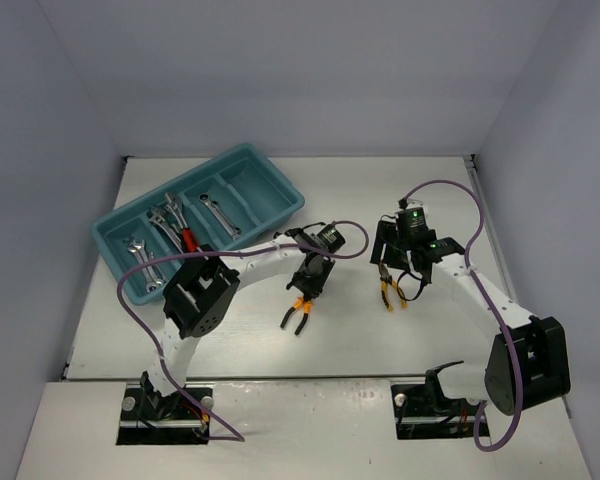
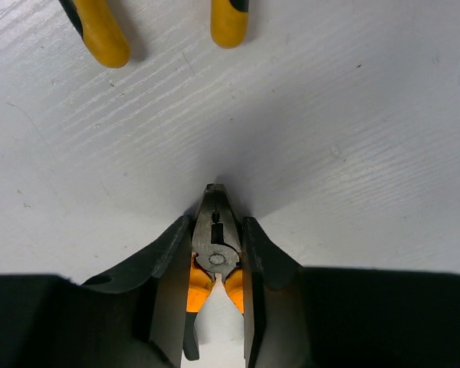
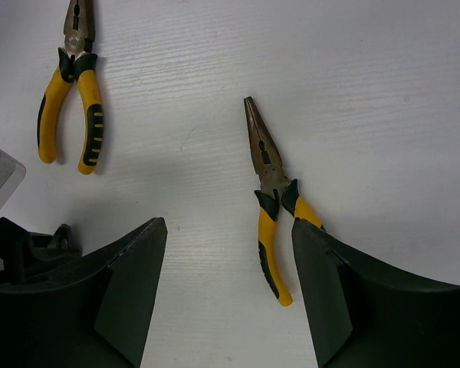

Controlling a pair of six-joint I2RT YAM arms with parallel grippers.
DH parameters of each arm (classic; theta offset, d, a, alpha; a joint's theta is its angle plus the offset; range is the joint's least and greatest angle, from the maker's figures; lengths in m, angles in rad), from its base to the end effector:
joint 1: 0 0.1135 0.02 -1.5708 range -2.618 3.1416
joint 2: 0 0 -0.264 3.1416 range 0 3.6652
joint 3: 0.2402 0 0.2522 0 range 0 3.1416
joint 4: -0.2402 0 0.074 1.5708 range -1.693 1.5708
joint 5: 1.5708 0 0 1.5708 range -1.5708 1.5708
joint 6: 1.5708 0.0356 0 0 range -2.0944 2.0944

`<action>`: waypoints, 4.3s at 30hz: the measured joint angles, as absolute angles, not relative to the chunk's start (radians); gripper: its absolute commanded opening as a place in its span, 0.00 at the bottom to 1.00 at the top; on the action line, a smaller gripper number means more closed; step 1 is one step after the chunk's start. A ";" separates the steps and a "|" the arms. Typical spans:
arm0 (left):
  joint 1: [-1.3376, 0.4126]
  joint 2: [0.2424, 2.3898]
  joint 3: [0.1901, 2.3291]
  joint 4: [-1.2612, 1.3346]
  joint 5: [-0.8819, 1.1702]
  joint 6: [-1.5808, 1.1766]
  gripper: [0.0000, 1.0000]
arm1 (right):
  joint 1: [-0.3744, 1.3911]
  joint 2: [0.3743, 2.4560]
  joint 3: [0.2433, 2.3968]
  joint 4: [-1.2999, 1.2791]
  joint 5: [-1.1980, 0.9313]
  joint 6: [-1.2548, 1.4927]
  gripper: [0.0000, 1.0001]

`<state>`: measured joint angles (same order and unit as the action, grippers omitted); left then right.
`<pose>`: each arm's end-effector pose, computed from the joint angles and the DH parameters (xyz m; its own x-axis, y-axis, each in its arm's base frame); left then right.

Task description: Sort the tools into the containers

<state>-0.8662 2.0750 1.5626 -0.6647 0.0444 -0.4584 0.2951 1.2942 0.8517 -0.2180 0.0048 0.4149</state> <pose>0.2789 -0.3305 0.1757 -0.8781 0.3504 -0.3259 0.4277 0.8800 -0.2065 0.2694 0.0817 0.2496 -0.6530 0.2228 -0.7239 -0.0262 0.9485 0.3156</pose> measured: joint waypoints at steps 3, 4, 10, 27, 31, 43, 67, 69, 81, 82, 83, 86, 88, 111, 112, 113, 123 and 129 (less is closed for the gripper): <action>-0.864 2.075 1.564 -0.666 0.046 -0.459 0.00 | 0.295 1.294 0.851 -0.218 0.005 0.415 0.63; -0.864 2.075 1.564 -0.666 0.044 -0.459 0.00 | 0.295 1.294 0.850 -0.218 0.008 0.415 0.63; -0.831 2.065 1.564 -0.668 0.059 -0.463 0.00 | 0.295 1.294 0.850 -0.218 0.023 0.415 0.63; -0.330 1.938 2.040 -0.647 0.214 -0.538 0.00 | 0.293 1.229 0.824 -0.219 0.017 0.440 0.63; -0.241 2.004 2.072 -0.538 0.277 -0.619 0.00 | 0.293 1.195 0.803 -0.220 0.010 0.450 0.63; -0.193 2.320 2.098 -0.431 0.285 -0.705 0.69 | 0.293 1.154 0.767 -0.221 -0.014 0.463 0.63; -0.307 1.378 1.419 -0.711 0.142 -0.413 0.72 | 0.491 1.756 1.217 -0.192 0.064 0.457 0.45; -0.300 1.312 1.336 -0.757 0.126 -0.400 0.72 | 0.503 1.810 1.234 -0.194 0.066 0.472 0.44; -0.296 1.049 1.143 -0.851 0.101 -0.397 0.72 | 0.527 1.963 1.288 -0.189 0.097 0.521 0.20; -0.295 1.052 1.141 -0.851 0.101 -0.397 0.72 | 0.531 1.966 1.290 -0.188 0.102 0.523 0.14; -0.295 1.056 1.139 -0.851 0.100 -0.397 0.72 | 0.534 1.969 1.291 -0.188 0.107 0.523 0.10; -0.294 1.070 1.132 -0.852 0.098 -0.396 0.72 | 0.540 1.971 1.293 -0.184 0.128 0.524 0.00; -0.294 1.078 1.132 -0.852 0.095 -0.395 0.72 | 0.543 1.971 1.292 -0.184 0.145 0.520 0.00; -0.280 1.138 1.164 -0.856 0.034 -0.348 0.72 | 0.554 1.850 1.647 -0.137 0.273 -0.163 0.00; -0.279 1.137 1.166 -0.858 0.032 -0.348 0.72 | 0.557 1.872 1.678 -0.123 0.268 -0.190 0.00; -0.277 1.136 1.167 -0.860 0.029 -0.349 0.72 | 0.562 1.899 1.706 -0.123 0.263 -0.217 0.00; -0.265 1.067 1.167 -0.903 -0.013 -0.359 0.72 | 0.655 2.225 1.988 -0.104 0.228 -0.382 0.01; -0.259 1.045 1.167 -0.928 -0.029 -0.365 0.72 | 0.719 2.363 2.123 -0.113 0.228 -0.422 0.29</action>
<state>-0.2593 1.0446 1.1671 -0.9281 -0.0294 -0.3648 0.7192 2.3631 2.1229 -0.1132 0.2276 -0.4217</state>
